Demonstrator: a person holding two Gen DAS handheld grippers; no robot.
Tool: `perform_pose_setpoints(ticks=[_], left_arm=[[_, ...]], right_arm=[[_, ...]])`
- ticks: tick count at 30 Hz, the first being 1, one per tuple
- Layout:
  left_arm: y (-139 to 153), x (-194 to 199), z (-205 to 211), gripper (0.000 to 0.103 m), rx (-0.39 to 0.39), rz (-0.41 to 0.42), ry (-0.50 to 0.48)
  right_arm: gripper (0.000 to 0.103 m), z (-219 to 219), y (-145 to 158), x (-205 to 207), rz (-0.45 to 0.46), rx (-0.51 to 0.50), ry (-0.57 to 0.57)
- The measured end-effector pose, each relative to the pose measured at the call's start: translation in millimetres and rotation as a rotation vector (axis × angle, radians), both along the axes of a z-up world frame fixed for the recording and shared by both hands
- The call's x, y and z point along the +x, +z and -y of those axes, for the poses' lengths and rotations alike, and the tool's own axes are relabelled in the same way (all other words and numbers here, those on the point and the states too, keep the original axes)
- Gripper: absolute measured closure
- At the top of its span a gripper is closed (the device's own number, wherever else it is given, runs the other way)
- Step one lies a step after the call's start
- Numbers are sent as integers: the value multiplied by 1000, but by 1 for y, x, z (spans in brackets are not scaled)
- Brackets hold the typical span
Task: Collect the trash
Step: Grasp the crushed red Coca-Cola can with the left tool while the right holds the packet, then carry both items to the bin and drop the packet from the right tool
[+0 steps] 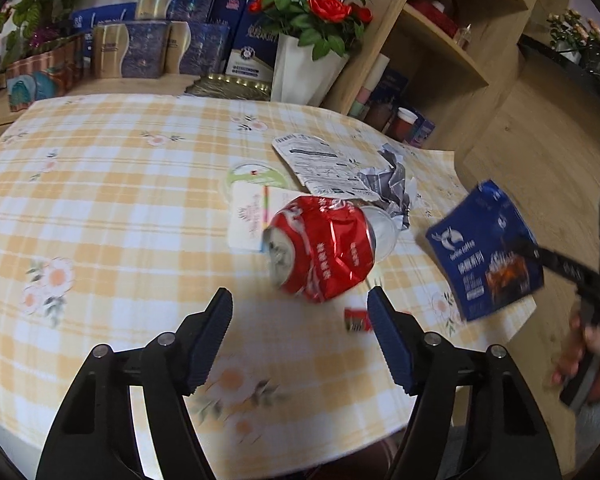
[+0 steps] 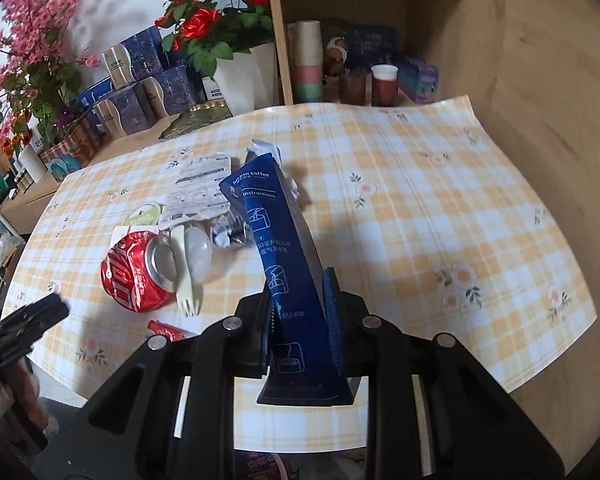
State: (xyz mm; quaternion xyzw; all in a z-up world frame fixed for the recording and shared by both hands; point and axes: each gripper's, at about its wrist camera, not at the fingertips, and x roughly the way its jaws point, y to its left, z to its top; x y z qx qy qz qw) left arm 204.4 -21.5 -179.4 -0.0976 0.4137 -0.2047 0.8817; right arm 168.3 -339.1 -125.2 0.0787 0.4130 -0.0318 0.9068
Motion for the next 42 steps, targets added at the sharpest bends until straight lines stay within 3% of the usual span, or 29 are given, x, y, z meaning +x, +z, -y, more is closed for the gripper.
perform_pose_setpoints(ticks=[8, 14, 17, 18, 19, 26, 42], left_arm=[[-23, 52, 30, 42, 43, -69, 107], [-33, 66, 42, 45, 87, -79, 108], [-38, 70, 44, 58, 92, -101, 116], [-39, 71, 43, 70, 97, -104, 120], [-40, 71, 42, 72, 98, -104, 123], [-32, 66, 31, 73, 84, -74, 142], [22, 32, 8, 73, 51, 51, 117]], right_arm=[[78, 7, -3, -4, 20, -3, 6], [78, 8, -5, -3, 28, 1, 12], [78, 8, -6, -2, 32, 4, 14], [78, 8, -6, -3, 33, 5, 15], [78, 8, -6, -3, 33, 6, 15], [78, 8, -5, 0, 26, 5, 27], [78, 6, 9, -10, 51, 9, 13]])
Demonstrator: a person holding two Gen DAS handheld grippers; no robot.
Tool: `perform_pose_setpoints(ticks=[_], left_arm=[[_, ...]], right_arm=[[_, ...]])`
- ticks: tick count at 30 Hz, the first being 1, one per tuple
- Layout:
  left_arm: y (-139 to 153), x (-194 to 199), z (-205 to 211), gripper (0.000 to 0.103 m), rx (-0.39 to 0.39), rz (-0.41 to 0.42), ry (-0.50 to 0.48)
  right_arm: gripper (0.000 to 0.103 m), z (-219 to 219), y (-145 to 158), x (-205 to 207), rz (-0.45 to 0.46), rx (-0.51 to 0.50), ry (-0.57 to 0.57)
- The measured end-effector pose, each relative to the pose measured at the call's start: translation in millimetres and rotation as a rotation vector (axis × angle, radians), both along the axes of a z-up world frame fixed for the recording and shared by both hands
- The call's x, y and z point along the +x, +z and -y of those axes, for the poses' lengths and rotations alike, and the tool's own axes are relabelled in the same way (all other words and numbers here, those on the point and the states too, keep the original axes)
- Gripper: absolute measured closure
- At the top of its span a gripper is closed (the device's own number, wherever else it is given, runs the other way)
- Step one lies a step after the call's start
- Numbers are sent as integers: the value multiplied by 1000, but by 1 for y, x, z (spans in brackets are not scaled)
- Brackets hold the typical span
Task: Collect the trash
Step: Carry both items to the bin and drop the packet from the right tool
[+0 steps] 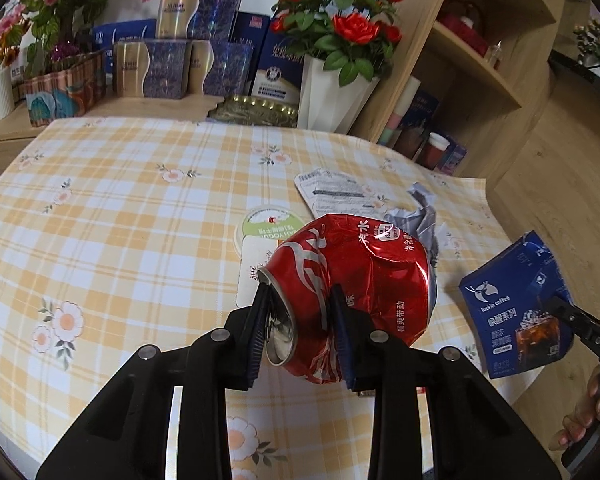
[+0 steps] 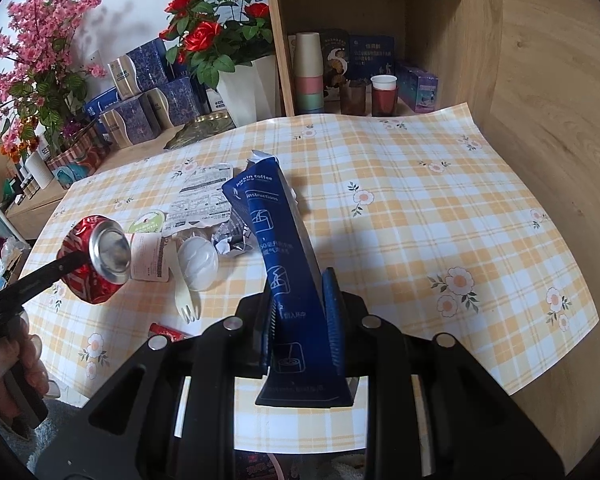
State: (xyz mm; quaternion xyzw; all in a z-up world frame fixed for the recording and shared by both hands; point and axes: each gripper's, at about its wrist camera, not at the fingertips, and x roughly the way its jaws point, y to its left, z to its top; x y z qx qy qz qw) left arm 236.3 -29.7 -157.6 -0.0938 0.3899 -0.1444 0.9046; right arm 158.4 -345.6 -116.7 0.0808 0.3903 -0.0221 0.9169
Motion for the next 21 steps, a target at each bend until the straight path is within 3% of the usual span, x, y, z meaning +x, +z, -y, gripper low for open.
perform_pose_setpoints(ticks=[11, 21], left_arm=[[50, -68, -27, 73, 8, 66, -29], [60, -151, -51, 73, 8, 89, -55]], right_arm=[[78, -27, 27, -32, 57, 34, 69], [78, -62, 32, -80, 48, 88, 163]])
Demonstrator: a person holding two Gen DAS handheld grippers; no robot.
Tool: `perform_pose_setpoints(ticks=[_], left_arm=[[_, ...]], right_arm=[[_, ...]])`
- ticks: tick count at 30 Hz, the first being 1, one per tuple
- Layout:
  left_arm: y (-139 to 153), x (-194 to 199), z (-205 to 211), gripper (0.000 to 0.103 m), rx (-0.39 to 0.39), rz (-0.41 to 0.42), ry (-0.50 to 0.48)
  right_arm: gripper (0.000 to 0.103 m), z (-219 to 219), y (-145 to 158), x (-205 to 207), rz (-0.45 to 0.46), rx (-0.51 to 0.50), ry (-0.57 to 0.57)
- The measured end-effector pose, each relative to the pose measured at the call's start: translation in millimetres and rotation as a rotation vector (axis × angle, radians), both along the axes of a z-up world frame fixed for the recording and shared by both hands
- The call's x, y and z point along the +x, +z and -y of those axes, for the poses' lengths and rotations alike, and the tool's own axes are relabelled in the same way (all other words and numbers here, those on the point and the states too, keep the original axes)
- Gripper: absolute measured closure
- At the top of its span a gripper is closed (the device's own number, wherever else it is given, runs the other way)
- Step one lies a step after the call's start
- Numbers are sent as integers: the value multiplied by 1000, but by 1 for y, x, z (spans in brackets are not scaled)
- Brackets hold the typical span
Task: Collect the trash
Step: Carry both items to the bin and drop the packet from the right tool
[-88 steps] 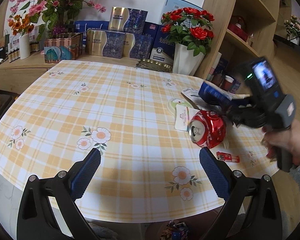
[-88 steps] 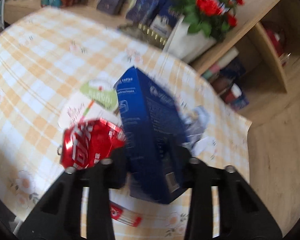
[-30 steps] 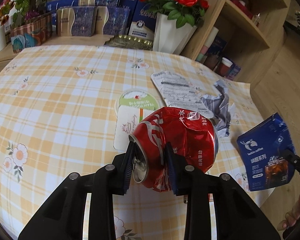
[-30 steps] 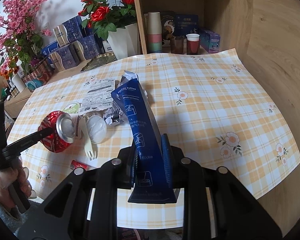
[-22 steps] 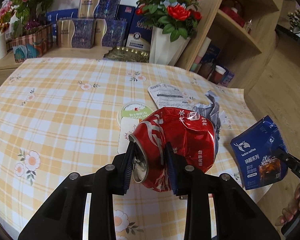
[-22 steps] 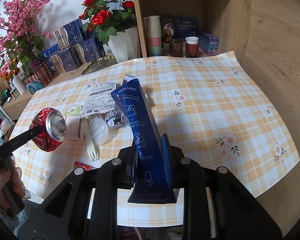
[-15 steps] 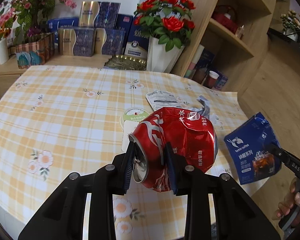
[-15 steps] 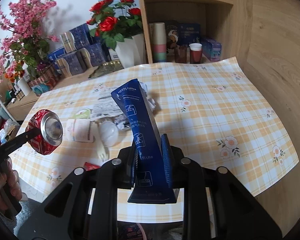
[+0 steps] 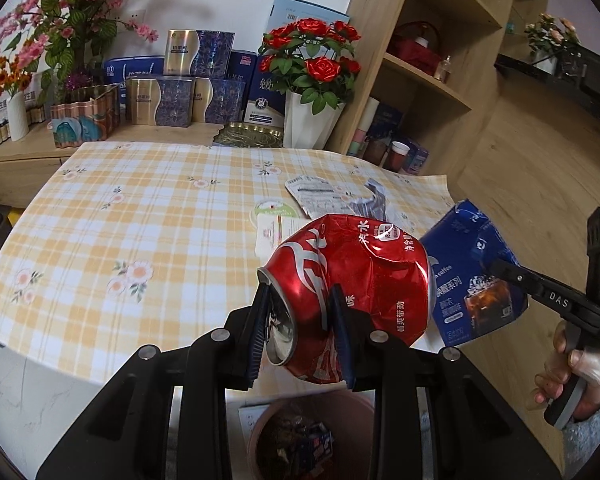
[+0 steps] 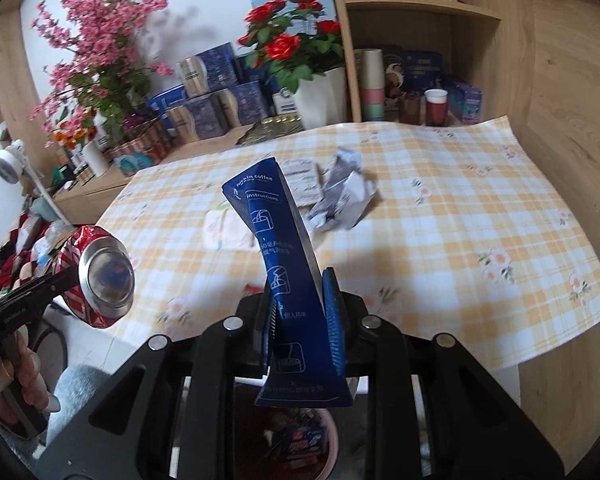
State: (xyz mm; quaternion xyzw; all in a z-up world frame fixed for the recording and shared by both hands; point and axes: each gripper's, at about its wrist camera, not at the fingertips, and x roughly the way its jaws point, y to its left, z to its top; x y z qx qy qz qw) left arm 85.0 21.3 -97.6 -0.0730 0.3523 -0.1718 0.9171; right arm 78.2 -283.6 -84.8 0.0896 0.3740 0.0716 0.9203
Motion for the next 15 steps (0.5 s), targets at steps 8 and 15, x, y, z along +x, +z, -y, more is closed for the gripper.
perform_pose_setpoints(ticks=[8, 15], left_arm=[[-4, -48, -19, 73, 1, -2, -1], [-10, -66, -25, 73, 4, -8, -3]], right_arm=[[78, -24, -23, -50, -73, 40, 77], [78, -45, -64, -82, -172, 56, 137]])
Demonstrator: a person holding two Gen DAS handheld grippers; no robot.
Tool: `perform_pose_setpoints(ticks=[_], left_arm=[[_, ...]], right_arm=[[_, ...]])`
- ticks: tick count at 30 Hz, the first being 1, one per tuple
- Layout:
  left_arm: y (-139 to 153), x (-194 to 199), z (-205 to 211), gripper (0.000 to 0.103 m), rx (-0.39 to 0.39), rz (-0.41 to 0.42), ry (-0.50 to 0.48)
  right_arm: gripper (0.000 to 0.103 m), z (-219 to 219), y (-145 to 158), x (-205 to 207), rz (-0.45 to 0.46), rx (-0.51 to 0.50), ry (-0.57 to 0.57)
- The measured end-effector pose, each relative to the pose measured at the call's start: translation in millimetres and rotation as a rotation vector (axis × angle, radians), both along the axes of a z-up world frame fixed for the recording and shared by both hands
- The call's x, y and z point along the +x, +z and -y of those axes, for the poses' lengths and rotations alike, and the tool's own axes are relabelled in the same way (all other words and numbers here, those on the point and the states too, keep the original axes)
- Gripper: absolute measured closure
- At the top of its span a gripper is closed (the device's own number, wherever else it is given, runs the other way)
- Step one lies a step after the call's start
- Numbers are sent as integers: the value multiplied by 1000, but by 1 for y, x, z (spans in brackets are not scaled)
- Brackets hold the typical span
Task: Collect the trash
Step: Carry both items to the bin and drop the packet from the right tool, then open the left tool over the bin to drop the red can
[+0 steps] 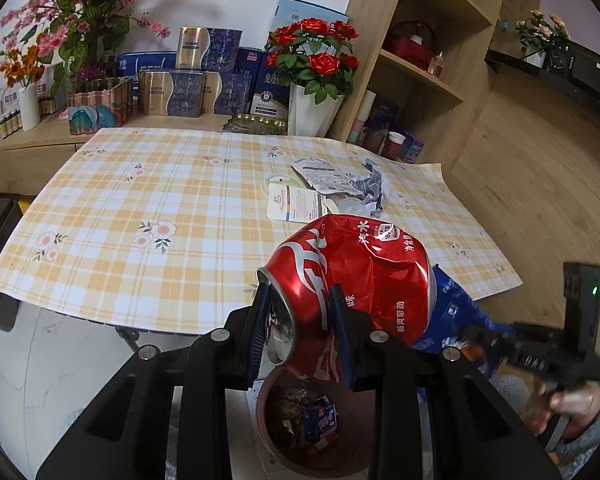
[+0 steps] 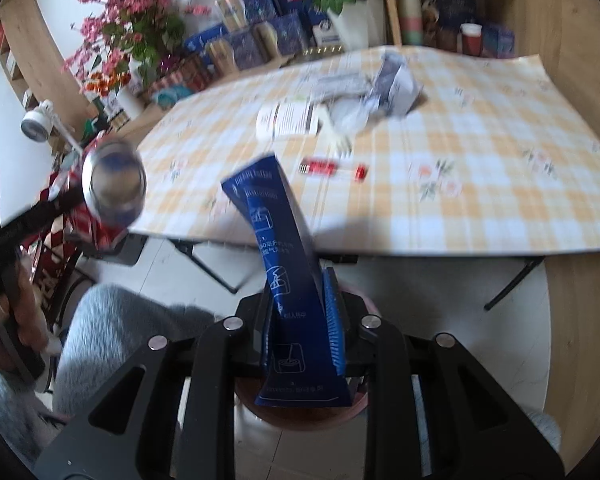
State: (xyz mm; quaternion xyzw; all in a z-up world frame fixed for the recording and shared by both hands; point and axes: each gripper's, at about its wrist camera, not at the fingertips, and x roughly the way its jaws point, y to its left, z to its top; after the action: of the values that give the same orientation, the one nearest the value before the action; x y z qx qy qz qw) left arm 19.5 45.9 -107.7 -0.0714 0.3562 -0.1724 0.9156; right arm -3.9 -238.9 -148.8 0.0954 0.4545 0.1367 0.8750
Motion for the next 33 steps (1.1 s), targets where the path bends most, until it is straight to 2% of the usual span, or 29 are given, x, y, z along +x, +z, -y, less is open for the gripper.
perform_pose_setpoints(ticks=[5, 12, 20, 25, 26, 28, 29, 30, 33], left_arm=[[-4, -5, 3, 73, -2, -5, -8], [-5, -5, 2, 73, -4, -6, -9], [-19, -5, 4, 73, 11, -35, -15], [-32, -5, 5, 73, 41, -54, -32], [-34, -5, 5, 73, 45, -57, -33], [-40, -5, 5, 73, 55, -65, -44], [-44, -5, 5, 73, 61, -70, -50], [-46, -5, 6, 73, 65, -73, -57], [-55, -4, 8, 73, 78, -84, -78]], right_arm=[[78, -12, -20, -13, -37, -14, 37], [79, -14, -28, -18, -92, 50, 58], [79, -18, -85, 11, -217, 65, 42], [78, -19, -120, 37, -242, 38, -1], [77, -19, -126, 40, -242, 31, -5], [63, -19, -131, 42, -234, 31, -12], [40, -19, -130, 41, -216, 41, -9], [33, -19, -128, 41, -200, 45, -7], [32, -14, -119, 38, -160, 50, 8]])
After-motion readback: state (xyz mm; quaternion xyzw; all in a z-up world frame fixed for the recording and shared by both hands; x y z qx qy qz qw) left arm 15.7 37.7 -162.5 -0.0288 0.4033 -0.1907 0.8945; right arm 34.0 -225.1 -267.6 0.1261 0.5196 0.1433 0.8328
